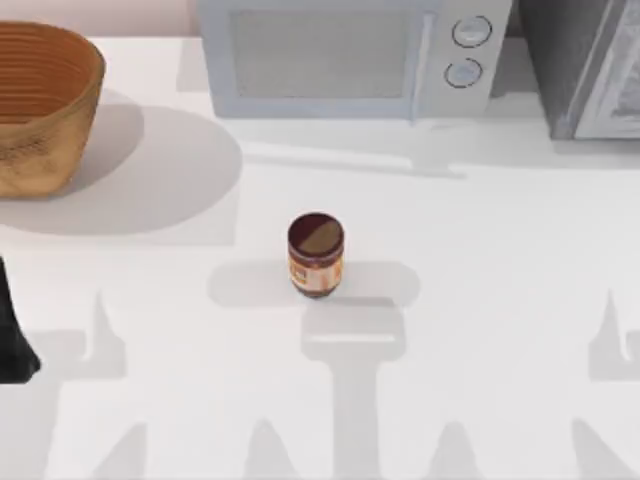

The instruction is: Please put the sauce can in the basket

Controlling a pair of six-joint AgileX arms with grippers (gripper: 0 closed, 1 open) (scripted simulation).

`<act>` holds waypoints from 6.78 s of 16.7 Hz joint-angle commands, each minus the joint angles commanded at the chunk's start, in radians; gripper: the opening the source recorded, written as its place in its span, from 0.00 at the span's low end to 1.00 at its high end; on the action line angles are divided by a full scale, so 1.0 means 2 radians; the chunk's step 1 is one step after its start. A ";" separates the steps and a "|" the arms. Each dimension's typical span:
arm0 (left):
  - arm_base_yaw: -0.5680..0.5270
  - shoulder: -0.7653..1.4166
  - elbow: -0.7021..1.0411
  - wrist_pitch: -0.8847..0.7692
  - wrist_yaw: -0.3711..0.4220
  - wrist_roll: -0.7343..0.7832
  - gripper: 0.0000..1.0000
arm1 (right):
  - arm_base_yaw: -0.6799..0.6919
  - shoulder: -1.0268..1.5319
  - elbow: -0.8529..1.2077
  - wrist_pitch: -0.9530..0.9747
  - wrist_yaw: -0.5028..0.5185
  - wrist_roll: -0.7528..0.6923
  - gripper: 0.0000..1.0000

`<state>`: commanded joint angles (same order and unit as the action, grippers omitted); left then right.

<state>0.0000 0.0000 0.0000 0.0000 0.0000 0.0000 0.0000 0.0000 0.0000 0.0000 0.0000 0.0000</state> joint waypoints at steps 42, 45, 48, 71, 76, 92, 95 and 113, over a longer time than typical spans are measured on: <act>-0.076 1.252 0.428 0.807 0.663 0.017 1.00 | 0.000 0.000 0.000 0.000 0.000 0.000 1.00; -0.075 1.251 0.427 0.806 0.661 0.017 1.00 | 0.000 0.000 0.000 0.000 0.000 0.000 1.00; -0.101 1.254 0.443 0.798 0.638 0.014 1.00 | 0.000 0.000 0.000 0.000 0.000 0.000 1.00; -0.168 1.264 0.482 0.773 0.571 0.010 0.02 | 0.000 0.000 0.000 0.000 0.000 0.000 1.00; -0.168 1.264 0.482 0.773 0.571 0.010 0.00 | 0.000 0.000 0.000 0.000 0.000 0.000 1.00; -0.044 1.083 0.567 0.530 0.666 0.061 0.00 | 0.000 0.000 0.000 0.000 0.000 0.000 1.00; 0.036 1.043 0.598 0.450 0.687 0.062 0.00 | 0.000 0.000 0.000 0.000 0.000 0.000 1.00; 0.257 1.010 0.672 0.319 0.668 0.025 0.00 | 0.000 0.000 0.000 0.000 0.000 0.000 1.00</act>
<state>0.5135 2.0199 1.3446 0.6375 1.3364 0.0509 0.0000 0.0000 0.0000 0.0000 0.0000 0.0000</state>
